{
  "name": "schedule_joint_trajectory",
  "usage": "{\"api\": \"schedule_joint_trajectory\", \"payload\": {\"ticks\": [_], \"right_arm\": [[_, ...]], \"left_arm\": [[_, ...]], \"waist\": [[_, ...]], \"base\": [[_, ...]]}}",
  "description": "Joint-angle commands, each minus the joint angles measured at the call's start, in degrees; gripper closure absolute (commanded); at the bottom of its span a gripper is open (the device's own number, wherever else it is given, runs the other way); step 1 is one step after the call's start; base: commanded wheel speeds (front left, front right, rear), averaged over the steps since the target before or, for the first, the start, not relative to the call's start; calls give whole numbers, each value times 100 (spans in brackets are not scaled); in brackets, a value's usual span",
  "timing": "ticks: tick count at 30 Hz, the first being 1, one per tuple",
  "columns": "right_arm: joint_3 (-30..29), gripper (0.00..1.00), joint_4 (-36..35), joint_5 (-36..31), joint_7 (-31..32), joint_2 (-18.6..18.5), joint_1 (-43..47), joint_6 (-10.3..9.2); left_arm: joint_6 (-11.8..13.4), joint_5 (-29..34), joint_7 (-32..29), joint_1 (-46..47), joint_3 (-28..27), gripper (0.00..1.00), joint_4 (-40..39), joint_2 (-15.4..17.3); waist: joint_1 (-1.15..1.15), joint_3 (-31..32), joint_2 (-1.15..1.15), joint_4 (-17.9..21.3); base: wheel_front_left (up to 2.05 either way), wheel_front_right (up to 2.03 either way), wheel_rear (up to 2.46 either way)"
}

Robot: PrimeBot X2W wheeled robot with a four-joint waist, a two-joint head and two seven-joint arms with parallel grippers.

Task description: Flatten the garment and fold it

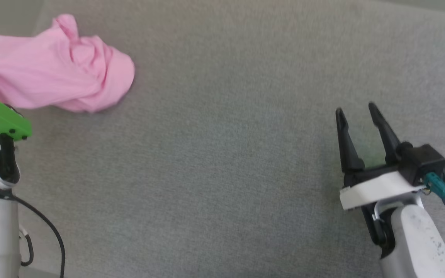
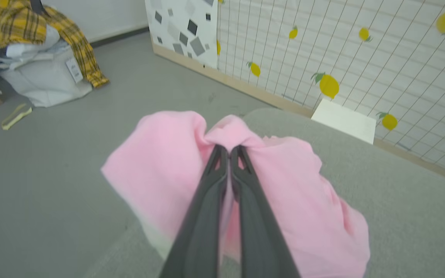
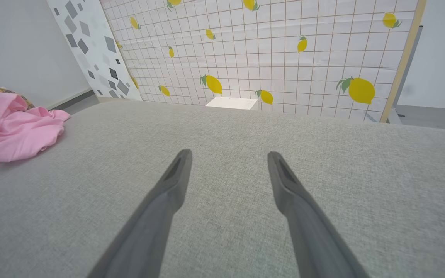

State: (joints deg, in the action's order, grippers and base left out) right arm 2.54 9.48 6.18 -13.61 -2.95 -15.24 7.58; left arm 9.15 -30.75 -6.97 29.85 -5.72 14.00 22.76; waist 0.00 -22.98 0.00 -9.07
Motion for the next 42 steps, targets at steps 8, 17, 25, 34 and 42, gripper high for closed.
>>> {"api": "schedule_joint_trajectory", "payload": {"ticks": [8, 17, 25, 34, 42], "right_arm": [[-95, 0, 123, 243, -72, 6, 461, -9], [-53, 0, 112, 301, -41, 7, 662, -9], [-102, 0, 86, 325, 13, 7, 821, -9], [-92, 0, 37, 355, 19, 7, 771, -9], [-67, 0, 70, 355, 28, 7, 805, -9]], "left_arm": [[-380, 770, 1355, 393, 746, 100, -661, -140], [-702, 985, 1404, 796, 1933, 100, -1137, -948], [-925, 667, 1258, 673, 2714, 100, -716, -1708], [-1032, 382, -199, 47, 3783, 100, 817, -1896], [-1063, 91, -2110, -410, 4353, 100, 2034, -1918]], "waist": [[0, 1541, 0, 129], [0, 1863, 0, 942], [0, 1819, 0, 1666], [0, 1692, 0, 2109], [0, 1766, 0, 2067]], "base": [[0, 0, 0], [0, 0, 0], [0, 0, 0], [0, 0, 0], [0, 0, 0]]}}
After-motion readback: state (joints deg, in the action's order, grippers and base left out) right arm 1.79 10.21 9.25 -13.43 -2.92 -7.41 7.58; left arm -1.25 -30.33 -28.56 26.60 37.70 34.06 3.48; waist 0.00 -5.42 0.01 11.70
